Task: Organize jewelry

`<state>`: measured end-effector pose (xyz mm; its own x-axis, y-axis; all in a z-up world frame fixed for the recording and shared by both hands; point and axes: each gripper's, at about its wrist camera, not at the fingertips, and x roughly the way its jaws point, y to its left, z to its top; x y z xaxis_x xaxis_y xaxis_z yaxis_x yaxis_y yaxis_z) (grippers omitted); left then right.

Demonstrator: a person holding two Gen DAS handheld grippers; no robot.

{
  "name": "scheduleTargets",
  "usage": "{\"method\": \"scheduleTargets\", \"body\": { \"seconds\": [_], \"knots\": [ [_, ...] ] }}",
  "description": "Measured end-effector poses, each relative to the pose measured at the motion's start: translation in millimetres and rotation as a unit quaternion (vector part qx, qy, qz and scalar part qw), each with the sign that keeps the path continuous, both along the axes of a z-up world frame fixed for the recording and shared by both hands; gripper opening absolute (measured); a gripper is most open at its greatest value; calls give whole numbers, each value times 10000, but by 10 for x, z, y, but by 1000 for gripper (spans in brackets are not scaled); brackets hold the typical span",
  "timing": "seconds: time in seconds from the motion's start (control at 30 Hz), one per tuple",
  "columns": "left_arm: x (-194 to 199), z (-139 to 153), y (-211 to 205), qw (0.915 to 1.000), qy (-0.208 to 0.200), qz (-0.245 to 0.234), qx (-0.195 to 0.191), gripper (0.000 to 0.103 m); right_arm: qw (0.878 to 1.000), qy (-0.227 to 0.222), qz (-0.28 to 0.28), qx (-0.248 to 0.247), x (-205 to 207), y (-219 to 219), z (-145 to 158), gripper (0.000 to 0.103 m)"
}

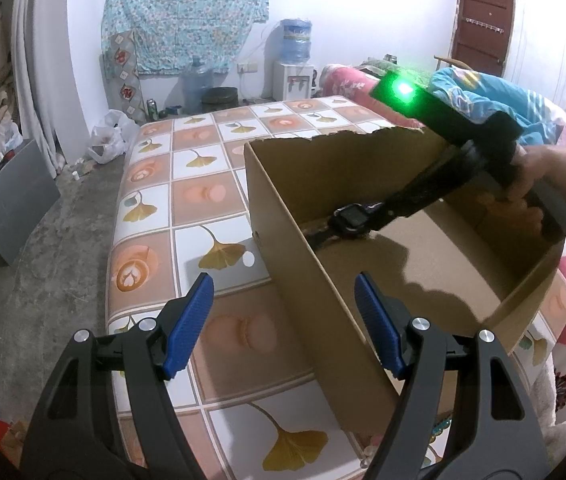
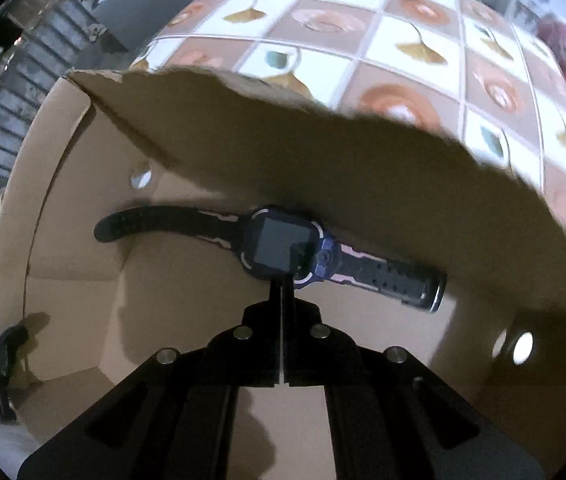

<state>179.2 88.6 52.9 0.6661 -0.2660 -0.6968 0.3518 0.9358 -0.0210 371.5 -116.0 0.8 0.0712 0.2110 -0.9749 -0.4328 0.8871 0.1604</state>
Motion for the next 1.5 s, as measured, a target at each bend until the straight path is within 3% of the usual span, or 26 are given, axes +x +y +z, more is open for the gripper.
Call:
{"method": "scheduleTargets", "body": {
  "seconds": [0.1,0.33,0.6,1.23,1.5],
  "knots": [
    [2,-1,0,10000,4,6,-17,69,9997,-203,86,-132,104,-6,4,0],
    [27,-1,-38,9999,28,11,-102,69,10000,-64,-7,13,88,-10,-32,0],
    [54,-18,-85,9999,3,35,-97,69,9994,-69,275,-199,-51,214,-163,0],
    [41,-57,-52,9999,26,75,-135,69,9995,-45,246,-198,-131,302,-288,0],
    [1,-52,-38,9998,6,139,-121,69,9973,527,-380,348,-89,128,-382,0]
  ]
}}
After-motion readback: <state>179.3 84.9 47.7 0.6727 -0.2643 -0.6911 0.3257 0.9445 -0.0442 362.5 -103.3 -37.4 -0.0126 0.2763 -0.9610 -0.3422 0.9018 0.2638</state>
